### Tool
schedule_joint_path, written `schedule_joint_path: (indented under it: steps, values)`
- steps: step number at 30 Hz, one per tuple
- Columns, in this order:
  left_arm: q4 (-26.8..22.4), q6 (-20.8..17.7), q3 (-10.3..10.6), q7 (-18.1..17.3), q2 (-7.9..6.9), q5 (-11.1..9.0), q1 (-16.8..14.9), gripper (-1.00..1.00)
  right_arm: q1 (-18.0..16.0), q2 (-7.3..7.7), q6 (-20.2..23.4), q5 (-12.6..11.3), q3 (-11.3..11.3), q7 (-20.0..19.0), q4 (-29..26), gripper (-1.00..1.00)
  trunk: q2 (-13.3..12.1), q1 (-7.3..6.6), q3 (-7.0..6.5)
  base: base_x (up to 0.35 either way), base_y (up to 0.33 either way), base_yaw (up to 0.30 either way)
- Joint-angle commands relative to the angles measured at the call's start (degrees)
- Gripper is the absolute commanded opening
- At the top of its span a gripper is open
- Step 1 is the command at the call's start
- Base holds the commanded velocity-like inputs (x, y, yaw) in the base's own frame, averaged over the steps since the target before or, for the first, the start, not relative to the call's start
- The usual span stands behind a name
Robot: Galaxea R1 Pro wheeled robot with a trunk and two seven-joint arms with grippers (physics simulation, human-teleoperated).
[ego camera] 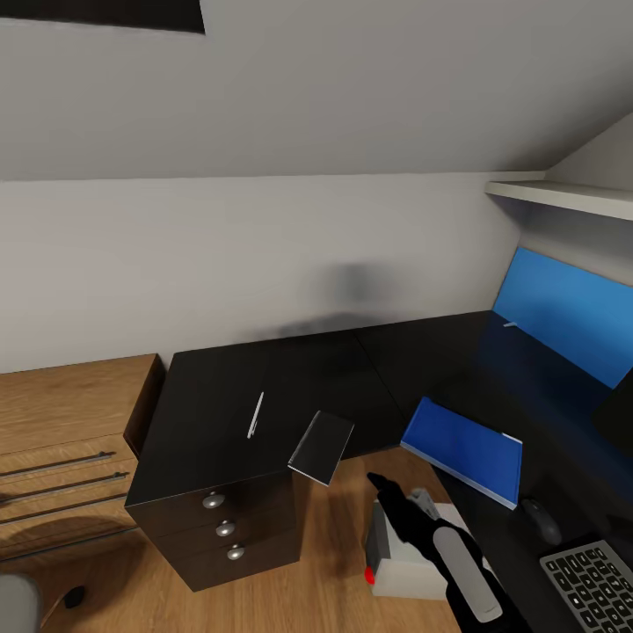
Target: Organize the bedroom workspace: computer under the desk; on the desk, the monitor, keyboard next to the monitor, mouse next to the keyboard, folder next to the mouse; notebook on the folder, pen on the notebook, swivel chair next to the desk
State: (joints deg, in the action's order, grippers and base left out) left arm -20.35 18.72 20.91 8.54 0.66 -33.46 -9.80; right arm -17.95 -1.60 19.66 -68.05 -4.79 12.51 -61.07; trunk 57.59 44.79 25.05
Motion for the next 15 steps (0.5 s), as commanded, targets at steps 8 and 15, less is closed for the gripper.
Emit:
schedule_joint_path:
  steps: [8, 15]
  values:
    - [-0.04, 0.18, 0.25, 0.70, -0.04, -0.35, -0.04, 1.00, -0.06, -0.08, 0.91, -0.58, 0.02, -2.51, -0.23, 1.00, 0.04, 0.00, 0.06, 0.000, 0.000, 0.000]
    - [-1.64, -0.57, 0.27, 0.68, -0.76, -0.49, 1.58, 1.00, -0.07, -0.57, 0.61, 0.52, -0.38, -5.75, -0.20, 1.00, 0.43, 0.22, 0.23, 0.000, 0.000, 0.000]
